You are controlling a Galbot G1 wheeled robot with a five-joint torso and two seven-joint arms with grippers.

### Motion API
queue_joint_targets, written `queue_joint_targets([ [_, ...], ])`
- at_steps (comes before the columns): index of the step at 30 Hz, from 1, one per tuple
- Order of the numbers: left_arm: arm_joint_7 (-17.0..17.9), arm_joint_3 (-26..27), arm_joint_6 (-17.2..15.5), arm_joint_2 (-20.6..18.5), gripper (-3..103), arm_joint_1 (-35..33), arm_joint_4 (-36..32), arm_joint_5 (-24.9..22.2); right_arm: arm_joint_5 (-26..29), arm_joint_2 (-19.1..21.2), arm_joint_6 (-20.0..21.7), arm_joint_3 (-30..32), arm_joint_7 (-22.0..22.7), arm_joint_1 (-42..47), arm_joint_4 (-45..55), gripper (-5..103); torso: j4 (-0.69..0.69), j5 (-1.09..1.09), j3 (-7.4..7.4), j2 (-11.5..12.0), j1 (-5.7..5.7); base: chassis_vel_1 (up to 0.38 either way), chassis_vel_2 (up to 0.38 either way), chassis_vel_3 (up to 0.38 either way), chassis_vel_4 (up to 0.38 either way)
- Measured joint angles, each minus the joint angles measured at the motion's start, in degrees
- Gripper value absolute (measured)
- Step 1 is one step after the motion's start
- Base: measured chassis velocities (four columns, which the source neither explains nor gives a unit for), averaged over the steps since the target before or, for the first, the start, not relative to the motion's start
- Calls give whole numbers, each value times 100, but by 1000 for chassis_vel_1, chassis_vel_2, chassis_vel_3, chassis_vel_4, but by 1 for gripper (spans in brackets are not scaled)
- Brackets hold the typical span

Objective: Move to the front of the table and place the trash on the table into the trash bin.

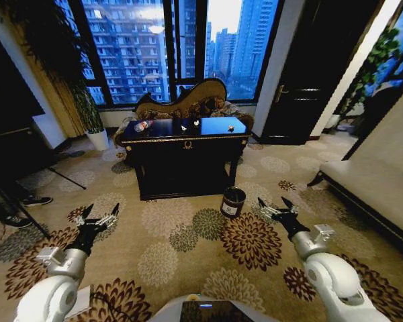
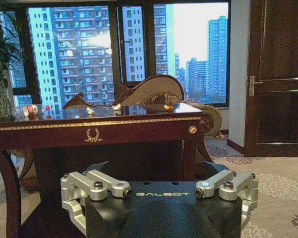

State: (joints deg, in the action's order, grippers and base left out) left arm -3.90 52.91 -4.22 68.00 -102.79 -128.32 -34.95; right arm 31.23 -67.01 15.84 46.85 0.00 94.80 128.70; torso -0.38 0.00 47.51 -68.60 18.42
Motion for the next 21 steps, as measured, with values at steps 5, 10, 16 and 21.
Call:
queue_joint_targets([
  [5, 49, 1, 8, 28, 100, 17, -17, -6, 20, -95, -19, -15, 0, -20, 88, 100, 0, 0, 0, 0, 0, 0, 0, 0, 0],
  [10, 69, 27, 19, 41, 100, 23, -58, -12, 28, -183, -48, -18, 0, -18, 137, 100, 0, 0, 0, -1, 0, 0, 0, 0, 0],
  [16, 71, 60, 23, 33, 100, 20, -82, -12, 7, -251, -55, -19, 0, -6, 165, 100, 0, 0, 0, -1, 0, 0, 0, 0, 0],
  [21, 71, 65, 25, 26, 100, 19, -95, -13, -40, -332, -72, -66, 0, -3, 149, 100, 0, 0, 0, -1, -1, 0, 0, 0, 0],
])
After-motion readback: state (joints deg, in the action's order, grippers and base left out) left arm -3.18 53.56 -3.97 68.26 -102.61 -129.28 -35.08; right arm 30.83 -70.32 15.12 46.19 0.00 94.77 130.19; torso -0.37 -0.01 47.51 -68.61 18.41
